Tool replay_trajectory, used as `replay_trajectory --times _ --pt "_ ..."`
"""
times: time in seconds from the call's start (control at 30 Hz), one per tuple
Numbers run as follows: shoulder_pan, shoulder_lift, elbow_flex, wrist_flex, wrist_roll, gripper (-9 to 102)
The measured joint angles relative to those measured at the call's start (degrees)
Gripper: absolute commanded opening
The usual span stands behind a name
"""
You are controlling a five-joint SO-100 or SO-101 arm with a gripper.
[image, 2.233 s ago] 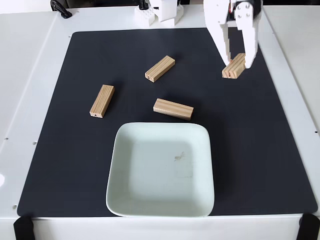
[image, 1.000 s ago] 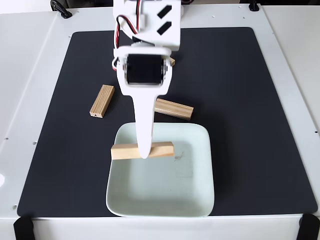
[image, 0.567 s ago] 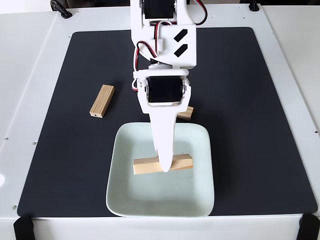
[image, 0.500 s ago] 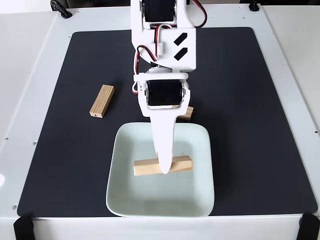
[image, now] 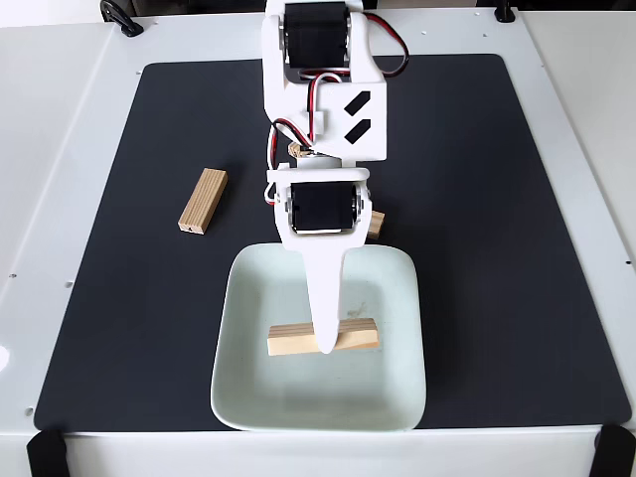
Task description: Pick up the wooden block and place them on the plate.
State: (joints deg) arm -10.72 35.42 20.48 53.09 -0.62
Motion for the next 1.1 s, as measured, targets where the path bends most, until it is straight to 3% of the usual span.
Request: replay_trajectory --times 0.23,0.57,0.83,1.03,1.1 --pt "0.0 0.0 0.0 0.0 0.0 1" --pt "0.0 0.0 0.0 0.0 0.0 31" --pt "0.0 0.0 0.0 0.0 0.0 29" --pt "0.3 2.1 3.3 0.0 0.0 0" --pt "0.3 5.4 7.3 0.0 0.0 0"
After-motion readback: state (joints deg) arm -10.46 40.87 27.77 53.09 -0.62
